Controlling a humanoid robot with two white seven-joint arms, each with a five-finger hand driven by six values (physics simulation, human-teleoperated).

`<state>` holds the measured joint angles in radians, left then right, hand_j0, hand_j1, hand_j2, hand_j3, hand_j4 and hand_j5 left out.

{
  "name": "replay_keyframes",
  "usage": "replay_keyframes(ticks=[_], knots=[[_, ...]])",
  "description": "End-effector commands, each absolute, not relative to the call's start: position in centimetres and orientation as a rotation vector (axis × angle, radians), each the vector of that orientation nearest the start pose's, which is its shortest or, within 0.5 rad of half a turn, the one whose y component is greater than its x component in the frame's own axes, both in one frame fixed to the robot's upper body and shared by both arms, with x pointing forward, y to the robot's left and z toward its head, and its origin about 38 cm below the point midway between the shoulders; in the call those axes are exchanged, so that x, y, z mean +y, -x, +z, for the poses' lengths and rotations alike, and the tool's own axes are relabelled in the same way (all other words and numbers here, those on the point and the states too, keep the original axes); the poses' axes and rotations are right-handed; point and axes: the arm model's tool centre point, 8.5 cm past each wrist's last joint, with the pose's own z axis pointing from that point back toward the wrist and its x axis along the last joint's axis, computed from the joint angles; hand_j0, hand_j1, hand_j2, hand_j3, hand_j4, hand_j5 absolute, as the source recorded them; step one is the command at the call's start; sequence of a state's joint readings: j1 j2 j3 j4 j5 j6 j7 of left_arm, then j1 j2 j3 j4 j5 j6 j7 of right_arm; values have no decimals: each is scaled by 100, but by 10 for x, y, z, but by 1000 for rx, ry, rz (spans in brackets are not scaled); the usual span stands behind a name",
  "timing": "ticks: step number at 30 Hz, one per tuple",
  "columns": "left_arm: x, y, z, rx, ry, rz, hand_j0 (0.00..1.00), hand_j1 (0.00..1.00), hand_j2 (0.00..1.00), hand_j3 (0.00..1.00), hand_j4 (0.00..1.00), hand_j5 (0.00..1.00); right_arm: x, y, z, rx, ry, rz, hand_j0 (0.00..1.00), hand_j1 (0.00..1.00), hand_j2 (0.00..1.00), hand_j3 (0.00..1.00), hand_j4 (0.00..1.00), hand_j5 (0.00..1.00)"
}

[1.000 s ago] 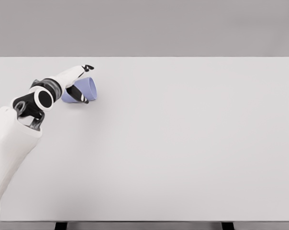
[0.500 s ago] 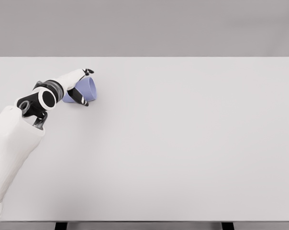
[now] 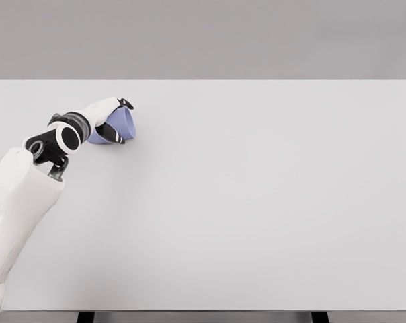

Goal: Flip the cup with left arm and place it on the table

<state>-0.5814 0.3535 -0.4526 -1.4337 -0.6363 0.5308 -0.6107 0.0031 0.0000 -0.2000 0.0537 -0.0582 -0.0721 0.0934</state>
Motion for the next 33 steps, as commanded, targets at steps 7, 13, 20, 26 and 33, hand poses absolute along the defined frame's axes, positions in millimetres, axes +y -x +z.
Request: replay_keyframes(ticks=[7, 13, 20, 26, 33], knots=[[240, -491, 166, -988, -537, -1143, 67, 67, 67, 67, 67, 67, -262, 11, -261, -38, 0, -255, 100, 100, 100, 100, 100, 100], [242, -491, 171, -1003, -532, -1134, 63, 63, 63, 63, 63, 63, -262, 11, -261, -38, 0, -257, 100, 100, 100, 100, 100, 100], [244, -492, 182, -1036, -535, -1113, 55, 55, 55, 55, 55, 55, -262, 11, -261, -38, 0, -257, 100, 100, 100, 100, 100, 100], [257, -494, 193, -1068, -510, -1052, 54, 54, 54, 54, 54, 54, -262, 11, -261, -38, 0, -257, 100, 100, 100, 100, 100, 100], [271, -496, 206, -1111, -474, -973, 54, 54, 54, 54, 54, 54, -262, 11, -261, -38, 0, -255, 100, 100, 100, 100, 100, 100]])
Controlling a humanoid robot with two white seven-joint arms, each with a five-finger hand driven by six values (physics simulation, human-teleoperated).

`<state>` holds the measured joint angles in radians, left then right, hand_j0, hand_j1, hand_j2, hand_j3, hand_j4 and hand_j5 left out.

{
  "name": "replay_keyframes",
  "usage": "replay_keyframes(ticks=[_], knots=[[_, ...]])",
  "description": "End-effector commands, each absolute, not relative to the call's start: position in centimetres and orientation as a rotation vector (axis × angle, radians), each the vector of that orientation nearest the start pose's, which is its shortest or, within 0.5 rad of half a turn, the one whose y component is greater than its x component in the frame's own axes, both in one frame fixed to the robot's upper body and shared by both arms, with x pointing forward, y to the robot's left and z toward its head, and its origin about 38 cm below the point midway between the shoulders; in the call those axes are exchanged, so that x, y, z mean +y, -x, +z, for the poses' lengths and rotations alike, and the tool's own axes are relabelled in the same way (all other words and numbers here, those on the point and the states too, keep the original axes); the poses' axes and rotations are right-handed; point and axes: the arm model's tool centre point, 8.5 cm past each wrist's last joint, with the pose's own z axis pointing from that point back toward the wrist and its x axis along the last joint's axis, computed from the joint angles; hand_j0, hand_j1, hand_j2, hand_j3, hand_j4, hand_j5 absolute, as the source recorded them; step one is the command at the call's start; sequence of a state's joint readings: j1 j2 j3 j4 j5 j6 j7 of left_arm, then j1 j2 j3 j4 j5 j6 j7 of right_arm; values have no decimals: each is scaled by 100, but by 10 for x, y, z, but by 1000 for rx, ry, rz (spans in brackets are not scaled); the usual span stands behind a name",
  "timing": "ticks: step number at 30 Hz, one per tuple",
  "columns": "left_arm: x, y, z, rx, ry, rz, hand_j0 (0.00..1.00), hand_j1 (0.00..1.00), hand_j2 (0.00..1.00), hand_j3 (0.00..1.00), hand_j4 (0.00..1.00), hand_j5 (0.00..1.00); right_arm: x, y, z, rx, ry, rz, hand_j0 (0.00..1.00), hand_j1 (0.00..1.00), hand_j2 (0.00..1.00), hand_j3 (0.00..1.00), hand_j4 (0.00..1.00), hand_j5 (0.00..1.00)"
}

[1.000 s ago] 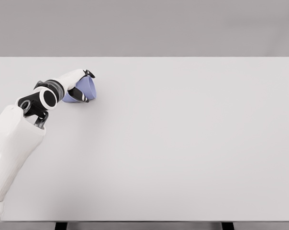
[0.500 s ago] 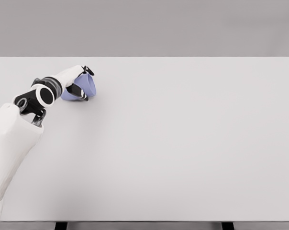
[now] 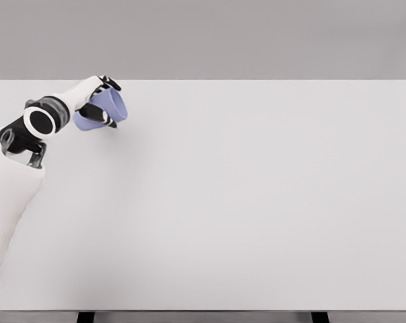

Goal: Flip the cup with left arm and place it on the table

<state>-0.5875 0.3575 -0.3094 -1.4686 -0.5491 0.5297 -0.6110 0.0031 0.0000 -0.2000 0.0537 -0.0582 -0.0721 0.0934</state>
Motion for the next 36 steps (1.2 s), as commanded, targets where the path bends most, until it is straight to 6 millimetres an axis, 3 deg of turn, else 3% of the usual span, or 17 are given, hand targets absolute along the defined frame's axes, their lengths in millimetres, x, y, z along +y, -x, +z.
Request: replay_keyframes(ticks=[1, 13, 23, 36], knots=[[271, -496, 206, -1118, -449, -963, 54, 54, 54, 54, 54, 54, -262, 11, -261, -38, 0, -257, 100, 100, 100, 100, 100, 100], [272, -499, 220, -1235, -358, -912, 54, 54, 54, 54, 54, 54, -262, 11, -261, -38, 0, -257, 100, 100, 100, 100, 100, 100], [259, -500, 215, -1268, -279, -854, 54, 54, 54, 54, 54, 54, -262, 11, -261, -38, 0, -255, 100, 100, 100, 100, 100, 100], [257, -500, 206, -1295, -198, -837, 54, 54, 54, 54, 54, 54, -262, 11, -261, -38, 0, -257, 100, 100, 100, 100, 100, 100]])
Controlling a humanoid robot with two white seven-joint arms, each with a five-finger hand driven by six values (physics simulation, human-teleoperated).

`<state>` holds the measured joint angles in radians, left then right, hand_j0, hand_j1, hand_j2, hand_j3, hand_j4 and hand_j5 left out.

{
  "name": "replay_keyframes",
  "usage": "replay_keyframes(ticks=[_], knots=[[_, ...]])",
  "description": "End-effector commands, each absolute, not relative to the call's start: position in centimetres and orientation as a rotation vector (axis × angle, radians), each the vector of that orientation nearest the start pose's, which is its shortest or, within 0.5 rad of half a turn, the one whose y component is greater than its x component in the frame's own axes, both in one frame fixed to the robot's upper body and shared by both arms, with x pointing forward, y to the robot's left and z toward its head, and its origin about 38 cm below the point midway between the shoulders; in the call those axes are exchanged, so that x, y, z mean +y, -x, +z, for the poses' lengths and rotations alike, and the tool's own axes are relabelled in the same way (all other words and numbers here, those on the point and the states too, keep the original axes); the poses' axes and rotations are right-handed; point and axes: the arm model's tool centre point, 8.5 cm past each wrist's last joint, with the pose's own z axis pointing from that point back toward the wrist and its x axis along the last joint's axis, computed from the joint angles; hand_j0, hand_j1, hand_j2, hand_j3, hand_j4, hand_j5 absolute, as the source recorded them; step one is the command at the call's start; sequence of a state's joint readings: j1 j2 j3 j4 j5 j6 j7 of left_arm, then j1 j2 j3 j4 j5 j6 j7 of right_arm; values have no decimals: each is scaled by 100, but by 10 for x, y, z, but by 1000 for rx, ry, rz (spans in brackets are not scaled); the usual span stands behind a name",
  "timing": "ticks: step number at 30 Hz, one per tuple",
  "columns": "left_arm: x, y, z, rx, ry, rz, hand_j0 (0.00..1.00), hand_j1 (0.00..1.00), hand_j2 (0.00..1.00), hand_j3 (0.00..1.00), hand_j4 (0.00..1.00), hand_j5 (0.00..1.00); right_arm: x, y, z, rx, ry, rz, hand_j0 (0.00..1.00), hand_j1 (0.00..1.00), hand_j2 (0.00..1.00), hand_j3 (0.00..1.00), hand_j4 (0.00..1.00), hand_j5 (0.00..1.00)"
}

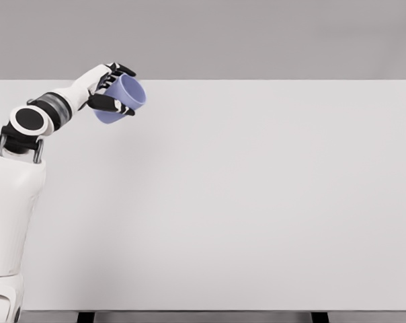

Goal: Flip the cup with left arm and place it on the table

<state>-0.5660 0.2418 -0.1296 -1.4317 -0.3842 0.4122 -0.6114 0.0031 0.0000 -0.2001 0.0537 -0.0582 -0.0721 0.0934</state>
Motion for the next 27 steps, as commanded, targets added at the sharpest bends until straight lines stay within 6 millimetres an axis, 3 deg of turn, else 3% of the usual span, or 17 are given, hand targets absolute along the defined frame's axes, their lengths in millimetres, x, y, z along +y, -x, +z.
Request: replay_keyframes(ticks=[1, 11, 17, 21, 27], knots=[[256, -500, 206, -1300, -180, -832, 54, 54, 54, 54, 54, 54, -262, 11, -261, -38, 0, -257, 100, 100, 100, 100, 100, 100], [260, -503, 186, -1373, -97, -863, 54, 54, 54, 54, 54, 54, -262, 11, -261, -38, 0, -257, 100, 100, 100, 100, 100, 100], [258, -500, 179, -1379, -40, -831, 54, 54, 54, 54, 54, 54, -262, 11, -261, -38, 0, -257, 100, 100, 100, 100, 100, 100], [270, -498, 177, -1410, -43, -763, 54, 54, 54, 54, 54, 54, -262, 11, -261, -38, 0, -257, 100, 100, 100, 100, 100, 100], [272, -500, 173, -1432, -27, -724, 54, 54, 54, 54, 54, 54, -262, 11, -261, -38, 0, -257, 100, 100, 100, 100, 100, 100]])
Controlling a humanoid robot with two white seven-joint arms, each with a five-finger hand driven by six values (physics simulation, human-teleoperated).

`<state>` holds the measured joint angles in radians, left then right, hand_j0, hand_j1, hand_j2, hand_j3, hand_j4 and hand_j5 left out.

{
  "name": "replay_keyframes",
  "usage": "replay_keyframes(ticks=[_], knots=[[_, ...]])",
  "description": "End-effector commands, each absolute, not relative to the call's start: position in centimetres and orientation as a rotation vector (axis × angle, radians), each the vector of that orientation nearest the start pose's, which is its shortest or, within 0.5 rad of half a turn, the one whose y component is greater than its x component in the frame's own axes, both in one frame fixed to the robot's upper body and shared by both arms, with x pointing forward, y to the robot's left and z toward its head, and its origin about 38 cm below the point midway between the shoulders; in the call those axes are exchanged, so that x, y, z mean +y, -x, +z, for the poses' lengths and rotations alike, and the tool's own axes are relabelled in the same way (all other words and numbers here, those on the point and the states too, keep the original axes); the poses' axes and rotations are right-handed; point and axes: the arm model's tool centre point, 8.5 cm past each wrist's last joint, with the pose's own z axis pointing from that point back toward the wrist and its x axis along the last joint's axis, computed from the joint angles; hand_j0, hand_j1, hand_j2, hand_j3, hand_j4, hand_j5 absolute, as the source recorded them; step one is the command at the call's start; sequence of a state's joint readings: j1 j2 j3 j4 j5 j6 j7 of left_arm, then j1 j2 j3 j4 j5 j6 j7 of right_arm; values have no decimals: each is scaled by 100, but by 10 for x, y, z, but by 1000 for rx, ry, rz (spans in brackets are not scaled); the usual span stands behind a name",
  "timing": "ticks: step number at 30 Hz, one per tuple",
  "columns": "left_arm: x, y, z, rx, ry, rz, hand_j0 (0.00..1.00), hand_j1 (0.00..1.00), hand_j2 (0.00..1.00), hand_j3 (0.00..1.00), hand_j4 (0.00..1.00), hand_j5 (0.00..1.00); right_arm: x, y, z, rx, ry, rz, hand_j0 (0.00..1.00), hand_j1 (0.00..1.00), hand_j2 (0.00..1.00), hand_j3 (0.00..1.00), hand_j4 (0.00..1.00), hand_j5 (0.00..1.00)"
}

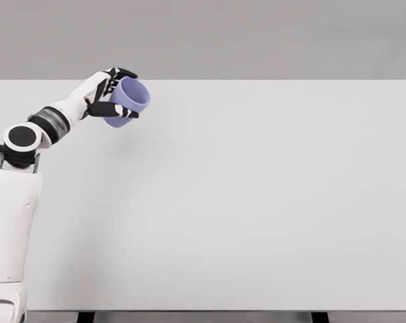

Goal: Flip the cup with left arm and place it on the table

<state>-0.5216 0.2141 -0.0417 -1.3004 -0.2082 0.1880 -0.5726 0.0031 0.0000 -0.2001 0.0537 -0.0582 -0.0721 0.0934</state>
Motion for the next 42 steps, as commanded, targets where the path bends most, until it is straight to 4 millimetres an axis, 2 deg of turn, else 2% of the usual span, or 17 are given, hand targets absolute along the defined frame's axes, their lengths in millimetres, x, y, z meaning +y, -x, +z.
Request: replay_keyframes(ticks=[1, 4, 7, 9, 14, 16, 27, 34, 42], knots=[[273, -500, 173, -1436, -35, -714, 54, 54, 54, 54, 54, 54, -262, 11, -261, -38, 0, -257, 100, 100, 100, 100, 100, 100], [277, -504, 162, -1530, -75, -684, 53, 53, 53, 53, 53, 53, -262, 11, -261, -38, 0, -255, 100, 100, 100, 100, 100, 100], [285, -504, 162, -1547, -69, -645, 54, 54, 54, 54, 54, 54, -262, 11, -261, -38, 0, -255, 100, 100, 100, 100, 100, 100], [278, -504, 163, -1585, -48, -645, 54, 54, 54, 54, 54, 54, -262, 11, -261, -38, 0, -257, 100, 100, 100, 100, 100, 100], [285, -504, 145, -1624, 9, -569, 54, 54, 54, 54, 54, 54, -262, 11, -261, -38, 0, -255, 100, 100, 100, 100, 100, 100], [284, -503, 145, -1659, 28, -561, 54, 54, 54, 54, 54, 54, -262, 11, -261, -38, 0, -255, 100, 100, 100, 100, 100, 100], [290, -500, 121, -1714, 148, -418, 54, 54, 54, 54, 54, 54, -262, 11, -261, -38, 0, -255, 100, 100, 100, 100, 100, 100], [296, -498, 110, -1751, 157, -315, 54, 54, 54, 54, 54, 54, -262, 11, -261, -38, 0, -255, 100, 100, 100, 100, 100, 100], [288, -493, 94, -1762, 147, -249, 54, 54, 54, 54, 54, 54, -262, 11, -261, -38, 0, -255, 100, 100, 100, 100, 100, 100]])
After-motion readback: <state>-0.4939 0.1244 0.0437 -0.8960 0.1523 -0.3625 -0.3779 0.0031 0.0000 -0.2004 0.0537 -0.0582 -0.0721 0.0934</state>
